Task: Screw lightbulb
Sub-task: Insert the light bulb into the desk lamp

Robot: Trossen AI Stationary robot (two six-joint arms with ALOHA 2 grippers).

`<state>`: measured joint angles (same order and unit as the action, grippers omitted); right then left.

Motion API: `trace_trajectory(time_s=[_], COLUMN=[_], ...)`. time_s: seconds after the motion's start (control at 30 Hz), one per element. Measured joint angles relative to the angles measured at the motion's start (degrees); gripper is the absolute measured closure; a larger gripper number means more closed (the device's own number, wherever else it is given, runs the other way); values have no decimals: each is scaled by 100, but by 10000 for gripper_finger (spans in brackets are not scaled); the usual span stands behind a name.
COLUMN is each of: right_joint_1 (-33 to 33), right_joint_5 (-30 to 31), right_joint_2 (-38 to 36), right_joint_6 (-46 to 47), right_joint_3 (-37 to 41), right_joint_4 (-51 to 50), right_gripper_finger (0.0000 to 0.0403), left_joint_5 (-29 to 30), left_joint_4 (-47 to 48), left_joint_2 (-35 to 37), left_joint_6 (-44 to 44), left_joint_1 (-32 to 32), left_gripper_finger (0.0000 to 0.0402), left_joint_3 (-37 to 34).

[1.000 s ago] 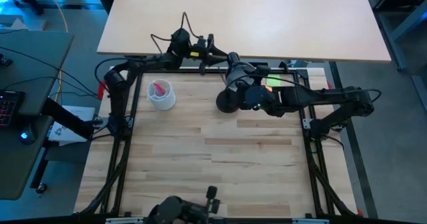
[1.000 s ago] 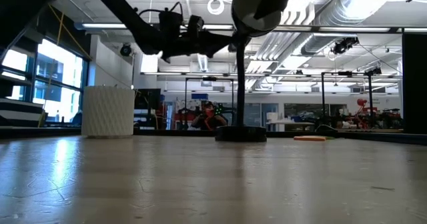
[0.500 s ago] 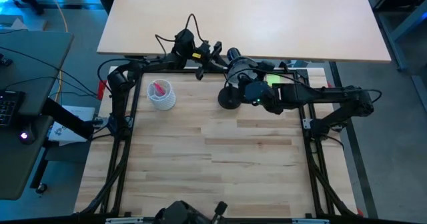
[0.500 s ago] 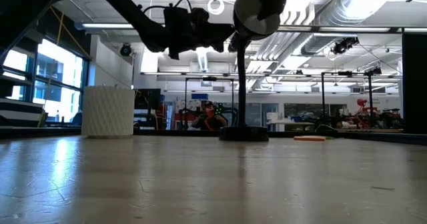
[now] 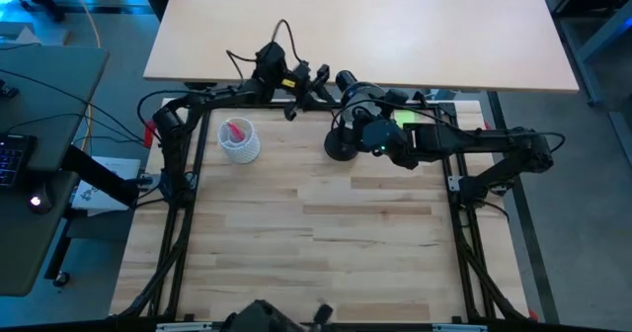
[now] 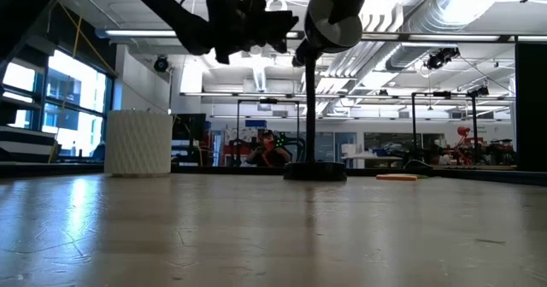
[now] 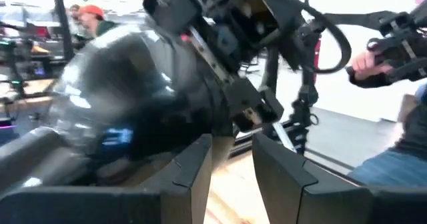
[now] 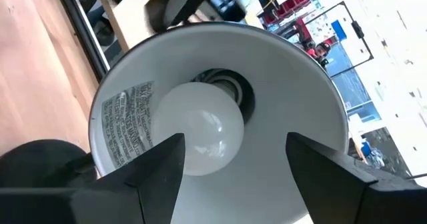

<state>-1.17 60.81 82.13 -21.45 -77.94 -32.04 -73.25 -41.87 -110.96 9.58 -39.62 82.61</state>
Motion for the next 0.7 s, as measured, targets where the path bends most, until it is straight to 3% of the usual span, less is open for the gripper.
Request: trace_trajectory(time_s=[0.17, 0.37, 0.5, 0.7], right_joint_1=[0, 0, -9, -13], right_joint_5=[-17, -28, -35, -89], right_joint_2=[0, 0, 0, -2], right_joint_6=[-2, -44, -46, -20], right_joint_3=[-1, 0, 1, -1], right_joint_4=[-3, -1, 12, 16], right_gripper_finger=[144, 144, 144, 144], left_joint_5=[771, 3052, 3204, 3228], left_joint_4=[652, 1904, 1872, 1861], left_joint_2=[122, -22, -392, -1118], left_joint_6=[3, -614, -492, -172], left_joint_1=[-621, -1135, -1067, -652], left_gripper_finger=[298, 298, 298, 298], left_joint_3=[2, 2, 206, 1181])
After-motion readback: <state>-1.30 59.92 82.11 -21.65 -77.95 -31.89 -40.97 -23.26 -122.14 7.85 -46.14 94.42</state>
